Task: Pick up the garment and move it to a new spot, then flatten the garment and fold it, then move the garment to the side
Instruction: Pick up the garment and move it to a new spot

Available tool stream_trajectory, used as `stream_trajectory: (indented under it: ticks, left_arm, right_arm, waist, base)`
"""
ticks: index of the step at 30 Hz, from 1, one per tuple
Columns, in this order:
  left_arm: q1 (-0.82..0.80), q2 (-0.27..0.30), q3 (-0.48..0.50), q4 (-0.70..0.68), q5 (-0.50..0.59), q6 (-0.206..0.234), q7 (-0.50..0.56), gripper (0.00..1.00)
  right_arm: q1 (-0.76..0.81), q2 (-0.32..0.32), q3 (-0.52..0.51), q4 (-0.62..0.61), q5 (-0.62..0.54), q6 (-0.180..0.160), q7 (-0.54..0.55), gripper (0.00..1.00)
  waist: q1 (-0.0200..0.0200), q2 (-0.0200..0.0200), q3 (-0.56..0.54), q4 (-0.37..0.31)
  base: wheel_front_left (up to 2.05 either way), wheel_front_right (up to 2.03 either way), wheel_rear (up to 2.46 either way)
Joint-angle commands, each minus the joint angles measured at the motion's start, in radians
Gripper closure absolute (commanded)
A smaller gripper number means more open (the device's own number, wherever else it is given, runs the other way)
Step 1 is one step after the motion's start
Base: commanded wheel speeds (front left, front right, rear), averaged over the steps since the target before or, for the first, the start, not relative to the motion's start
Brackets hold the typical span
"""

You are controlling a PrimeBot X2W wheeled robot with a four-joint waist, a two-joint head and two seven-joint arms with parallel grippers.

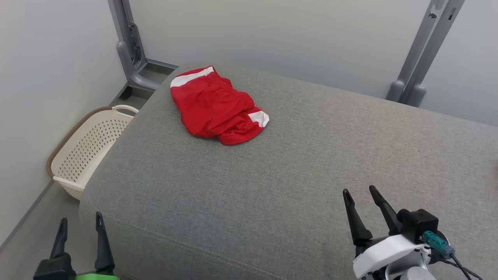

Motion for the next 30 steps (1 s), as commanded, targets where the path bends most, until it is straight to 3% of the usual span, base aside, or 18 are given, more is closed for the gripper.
stream_trajectory:
  ticks: [1,5,20,30]
  left_arm:
    - [-0.003,0.002,-0.002,-0.004,-0.003,0.000,-0.006,0.00]
    - [-0.038,-0.007,0.003,-0.009,-0.039,-0.014,-0.006,0.00]
    - [-0.353,0.094,-0.041,-0.004,-0.020,-0.069,0.044,0.00]
    - [-0.584,0.141,-0.062,0.091,-0.026,-0.100,0.058,0.00]
  right_arm:
    - [-0.006,-0.003,0.002,0.002,0.004,0.000,-0.004,0.00]
    - [-0.012,-0.010,0.008,0.004,0.007,0.000,-0.004,0.00]
    - [-0.076,-0.043,0.028,-0.011,-0.003,0.000,-0.004,0.00]
    - [-0.145,-0.056,0.054,-0.027,-0.007,0.000,-0.004,0.00]
  waist:
    - [0.0000,0.0000,0.003,-0.008]
    - [0.0000,0.0000,0.012,-0.035]
    - [0.0000,0.0000,0.102,-0.174]
    - [0.0000,0.0000,0.177,-0.289]
  base:
    - [0.00,0.00,0.00]
    - [0.00,0.00,0.00]
    - [0.00,0.00,0.00]
    - [0.00,0.00,0.00]
